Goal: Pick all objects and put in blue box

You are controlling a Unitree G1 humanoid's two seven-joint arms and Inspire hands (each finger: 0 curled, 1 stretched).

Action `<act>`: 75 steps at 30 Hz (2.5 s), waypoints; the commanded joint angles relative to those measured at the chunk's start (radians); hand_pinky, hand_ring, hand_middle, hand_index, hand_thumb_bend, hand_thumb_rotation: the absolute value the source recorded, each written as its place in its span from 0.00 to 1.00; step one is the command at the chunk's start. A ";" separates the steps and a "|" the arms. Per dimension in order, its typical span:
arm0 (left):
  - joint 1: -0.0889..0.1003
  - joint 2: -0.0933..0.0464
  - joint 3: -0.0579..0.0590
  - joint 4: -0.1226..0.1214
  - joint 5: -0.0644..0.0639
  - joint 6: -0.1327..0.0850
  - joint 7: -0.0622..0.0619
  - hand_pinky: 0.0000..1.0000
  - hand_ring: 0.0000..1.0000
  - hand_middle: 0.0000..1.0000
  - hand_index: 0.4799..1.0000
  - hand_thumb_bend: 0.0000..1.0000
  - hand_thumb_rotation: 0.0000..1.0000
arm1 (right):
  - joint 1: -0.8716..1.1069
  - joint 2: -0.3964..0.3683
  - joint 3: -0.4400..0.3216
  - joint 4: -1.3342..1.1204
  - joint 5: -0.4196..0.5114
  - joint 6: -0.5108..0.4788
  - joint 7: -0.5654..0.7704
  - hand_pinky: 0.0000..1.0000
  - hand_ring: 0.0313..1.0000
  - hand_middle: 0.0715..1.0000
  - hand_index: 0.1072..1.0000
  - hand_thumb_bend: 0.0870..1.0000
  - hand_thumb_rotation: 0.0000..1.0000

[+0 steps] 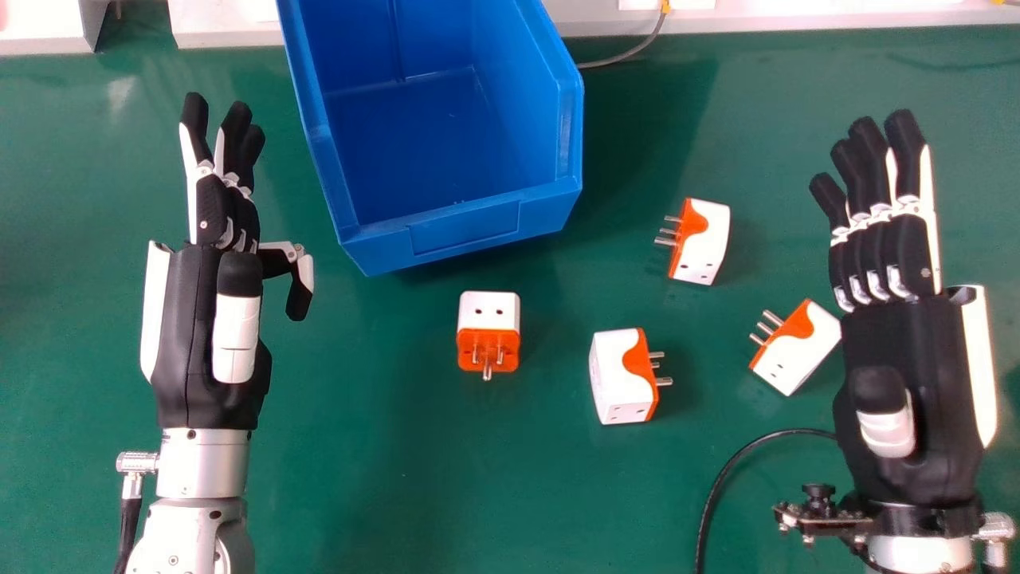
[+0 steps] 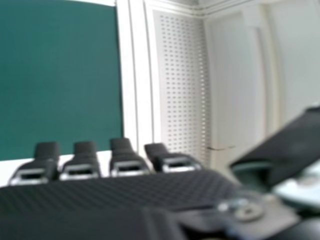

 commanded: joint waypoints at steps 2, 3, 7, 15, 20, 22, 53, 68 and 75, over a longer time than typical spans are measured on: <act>-0.005 0.004 -0.004 -0.017 0.004 -0.018 0.002 0.00 1.00 1.00 1.00 1.00 0.95 | 0.003 -0.013 -0.008 -0.021 0.005 -0.011 -0.003 0.95 0.97 0.98 0.99 0.79 0.78; -0.005 0.004 -0.005 -0.017 0.004 -0.018 0.003 0.00 1.00 1.00 1.00 1.00 0.95 | 0.000 -0.016 -0.014 -0.016 0.004 -0.019 -0.005 0.95 0.97 0.98 0.99 0.79 0.78; -0.004 0.004 -0.006 -0.020 0.003 -0.017 0.002 0.00 1.00 1.00 1.00 1.00 0.95 | -0.034 -0.029 -0.108 0.043 -0.089 -0.088 -0.066 0.94 0.98 0.98 1.00 0.78 0.75; -0.002 0.002 -0.006 -0.024 0.002 -0.016 0.003 0.00 1.00 1.00 1.00 1.00 0.95 | -0.082 -0.049 -0.296 0.130 -0.373 -0.145 -0.287 0.92 0.97 0.99 1.00 0.91 0.59; -0.004 0.003 -0.005 -0.025 -0.007 -0.014 -0.003 0.00 1.00 1.00 1.00 1.00 0.95 | -0.083 -0.083 -0.324 0.157 -0.474 -0.134 -0.384 0.92 0.97 0.99 1.00 0.95 0.54; -0.004 0.004 -0.004 -0.027 -0.008 -0.015 -0.004 0.00 1.00 1.00 1.00 1.00 0.95 | -0.079 -0.099 -0.329 0.165 -0.513 -0.122 -0.422 0.92 0.97 0.99 1.00 0.96 0.52; 0.008 0.011 -0.014 -0.042 -0.006 -0.010 -0.006 0.00 1.00 1.00 1.00 1.00 0.95 | -0.200 -0.311 -0.010 0.619 -0.649 -0.022 -0.658 1.00 1.00 1.00 1.00 1.00 0.46; 0.006 0.012 -0.012 -0.041 -0.004 -0.012 0.002 0.00 1.00 1.00 1.00 1.00 0.96 | -0.229 -0.384 0.100 0.653 -0.736 0.044 -0.762 1.00 1.00 1.00 1.00 1.00 0.50; 0.003 0.011 -0.011 -0.041 -0.015 -0.013 -0.007 0.00 1.00 1.00 1.00 1.00 0.96 | -0.245 -0.401 0.124 0.674 -0.722 0.039 -0.748 1.00 1.00 1.00 1.00 1.00 0.50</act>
